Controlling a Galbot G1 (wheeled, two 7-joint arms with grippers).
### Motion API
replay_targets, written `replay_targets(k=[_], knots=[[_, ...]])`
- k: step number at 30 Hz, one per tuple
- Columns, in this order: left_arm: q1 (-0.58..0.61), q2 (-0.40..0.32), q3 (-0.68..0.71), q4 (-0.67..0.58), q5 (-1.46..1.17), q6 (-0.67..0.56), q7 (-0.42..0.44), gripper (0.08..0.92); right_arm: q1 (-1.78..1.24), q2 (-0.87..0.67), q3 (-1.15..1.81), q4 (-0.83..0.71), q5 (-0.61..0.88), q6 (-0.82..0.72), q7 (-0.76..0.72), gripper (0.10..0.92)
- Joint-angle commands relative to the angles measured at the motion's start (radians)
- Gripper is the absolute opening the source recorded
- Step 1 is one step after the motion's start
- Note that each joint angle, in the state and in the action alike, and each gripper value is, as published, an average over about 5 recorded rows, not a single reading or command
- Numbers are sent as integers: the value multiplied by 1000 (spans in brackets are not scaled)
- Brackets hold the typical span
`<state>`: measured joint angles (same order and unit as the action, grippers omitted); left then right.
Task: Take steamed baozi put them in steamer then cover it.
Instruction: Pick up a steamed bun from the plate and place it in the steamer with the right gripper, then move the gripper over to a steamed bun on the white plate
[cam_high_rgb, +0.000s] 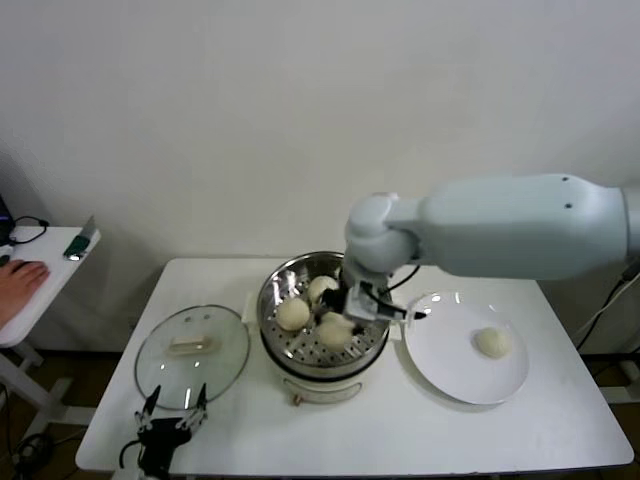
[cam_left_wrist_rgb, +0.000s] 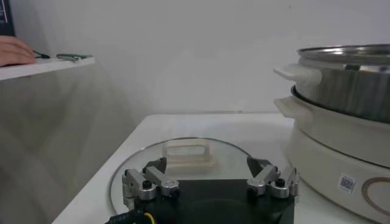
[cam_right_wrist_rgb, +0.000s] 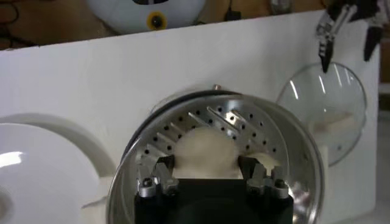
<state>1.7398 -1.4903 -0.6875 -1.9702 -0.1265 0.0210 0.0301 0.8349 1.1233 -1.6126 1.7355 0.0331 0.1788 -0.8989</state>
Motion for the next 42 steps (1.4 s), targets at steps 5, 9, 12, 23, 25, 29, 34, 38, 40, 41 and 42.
replay_targets(k=[5,9,12,23,25,29,34,38,40,41,42], knots=[[2,-1,-1,6,0,-3,-1,823,-134,55,3,-44,-155,24,35,696],[1,-2,1,8,0,-4,-2,823,-146,62,8,-62,-166,20,52,696],[0,-2,2,7,-1,-5,-2,823,-142,64,14,-68,-167,19,64,700],[-4,-4,7,9,1,-5,-2,823,-4,-65,61,-78,33,33,-18,822],[-6,-3,7,11,0,-5,-2,823,57,-126,45,-101,138,14,-58,823],[-14,-1,8,14,-1,-4,-2,823,206,-243,-83,-206,438,-83,-128,823],[-22,5,10,14,-6,-4,-2,823,276,-389,-217,-354,586,-198,-187,823],[-28,9,8,12,-10,-5,-1,823,237,-505,-284,-415,557,-228,-200,823],[-30,10,7,12,-7,-6,0,823,183,-553,-288,-425,515,-236,-195,823],[-30,10,6,12,-5,-7,0,823,144,-577,-275,-430,489,-242,-191,823],[-30,9,5,12,-4,-8,0,823,104,-596,-257,-434,465,-248,-185,823]])
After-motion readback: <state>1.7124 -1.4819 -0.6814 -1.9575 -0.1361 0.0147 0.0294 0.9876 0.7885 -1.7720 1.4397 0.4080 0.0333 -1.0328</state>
